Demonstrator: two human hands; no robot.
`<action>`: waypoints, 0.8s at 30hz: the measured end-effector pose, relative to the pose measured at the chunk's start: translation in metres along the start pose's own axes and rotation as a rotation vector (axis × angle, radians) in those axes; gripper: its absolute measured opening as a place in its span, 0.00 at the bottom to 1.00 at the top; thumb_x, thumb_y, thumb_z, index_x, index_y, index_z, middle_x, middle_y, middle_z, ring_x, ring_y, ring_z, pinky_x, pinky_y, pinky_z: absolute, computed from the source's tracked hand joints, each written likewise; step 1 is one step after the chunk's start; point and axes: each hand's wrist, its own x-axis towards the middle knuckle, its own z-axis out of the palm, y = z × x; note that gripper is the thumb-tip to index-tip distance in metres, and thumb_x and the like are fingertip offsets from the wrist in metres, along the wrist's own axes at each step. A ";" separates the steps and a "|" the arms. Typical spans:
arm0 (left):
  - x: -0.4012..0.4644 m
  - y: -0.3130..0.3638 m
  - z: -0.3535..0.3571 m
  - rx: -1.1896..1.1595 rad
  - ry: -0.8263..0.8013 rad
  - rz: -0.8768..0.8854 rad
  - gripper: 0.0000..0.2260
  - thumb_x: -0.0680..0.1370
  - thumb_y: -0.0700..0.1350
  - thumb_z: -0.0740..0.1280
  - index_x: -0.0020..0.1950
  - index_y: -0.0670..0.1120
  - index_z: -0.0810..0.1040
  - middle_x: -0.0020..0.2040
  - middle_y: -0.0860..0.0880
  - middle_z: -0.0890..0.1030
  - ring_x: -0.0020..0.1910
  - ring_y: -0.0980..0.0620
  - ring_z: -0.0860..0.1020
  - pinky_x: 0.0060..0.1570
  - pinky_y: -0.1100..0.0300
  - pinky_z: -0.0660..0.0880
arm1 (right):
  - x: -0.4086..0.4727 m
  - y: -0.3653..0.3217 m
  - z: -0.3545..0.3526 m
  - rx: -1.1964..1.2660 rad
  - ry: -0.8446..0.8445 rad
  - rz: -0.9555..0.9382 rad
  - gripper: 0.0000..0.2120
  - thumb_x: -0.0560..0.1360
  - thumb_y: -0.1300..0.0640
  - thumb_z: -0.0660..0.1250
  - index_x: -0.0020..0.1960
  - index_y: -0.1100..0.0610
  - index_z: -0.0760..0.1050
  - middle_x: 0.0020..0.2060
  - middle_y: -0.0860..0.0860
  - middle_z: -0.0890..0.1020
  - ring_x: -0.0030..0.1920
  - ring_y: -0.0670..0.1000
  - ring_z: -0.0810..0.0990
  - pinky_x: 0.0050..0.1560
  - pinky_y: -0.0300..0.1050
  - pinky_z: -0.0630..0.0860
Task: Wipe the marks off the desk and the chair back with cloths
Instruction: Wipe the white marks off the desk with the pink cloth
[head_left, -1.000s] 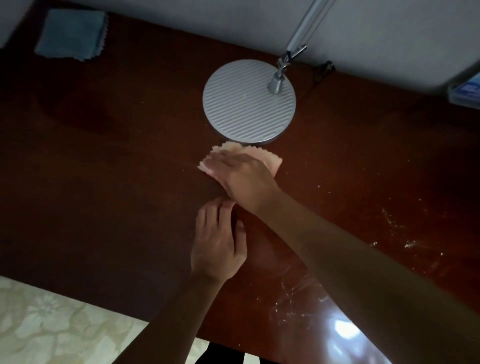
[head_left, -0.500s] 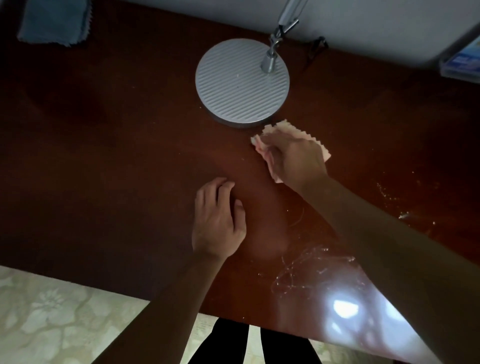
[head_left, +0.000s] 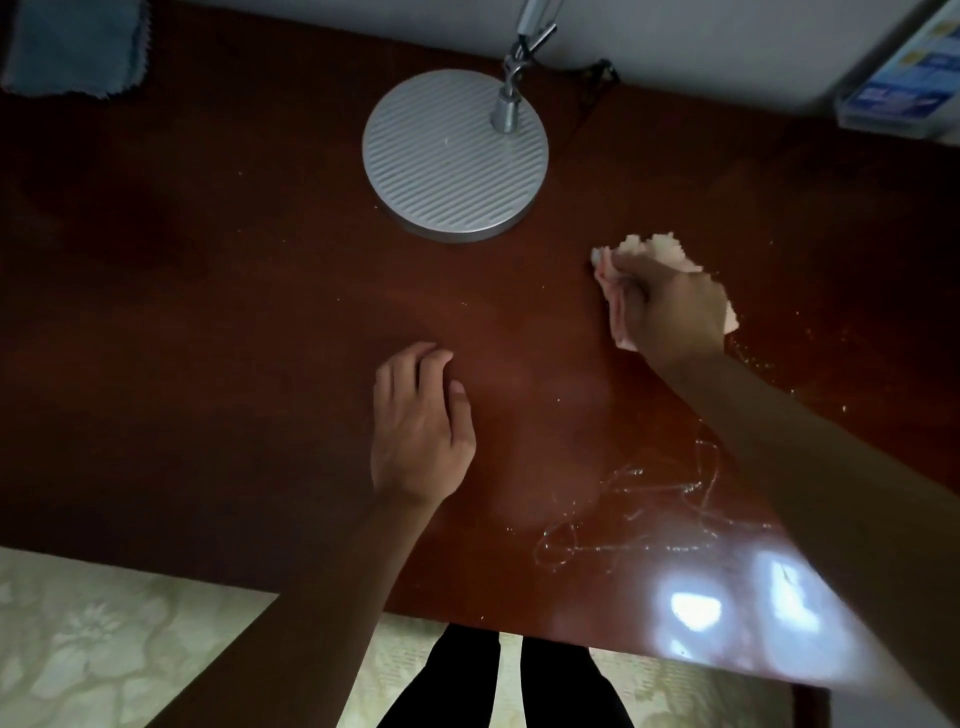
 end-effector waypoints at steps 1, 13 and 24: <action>-0.001 -0.001 0.000 0.005 -0.001 0.002 0.13 0.78 0.42 0.61 0.60 0.39 0.77 0.61 0.42 0.76 0.61 0.46 0.70 0.64 0.53 0.69 | -0.010 -0.004 0.002 0.010 0.013 -0.035 0.16 0.78 0.51 0.58 0.59 0.49 0.81 0.39 0.57 0.85 0.38 0.60 0.83 0.42 0.49 0.77; 0.000 0.000 0.000 0.045 -0.025 -0.002 0.14 0.79 0.45 0.61 0.60 0.39 0.77 0.61 0.42 0.75 0.61 0.45 0.70 0.63 0.51 0.70 | -0.015 0.010 0.010 0.156 0.071 0.027 0.13 0.77 0.56 0.63 0.57 0.49 0.82 0.41 0.52 0.86 0.40 0.53 0.83 0.44 0.41 0.75; 0.000 0.002 0.000 0.052 -0.034 0.001 0.15 0.79 0.46 0.60 0.60 0.40 0.77 0.62 0.43 0.75 0.62 0.46 0.70 0.64 0.51 0.70 | -0.026 -0.005 0.010 0.290 0.097 -0.042 0.13 0.77 0.57 0.62 0.56 0.57 0.83 0.46 0.52 0.86 0.50 0.44 0.80 0.58 0.32 0.70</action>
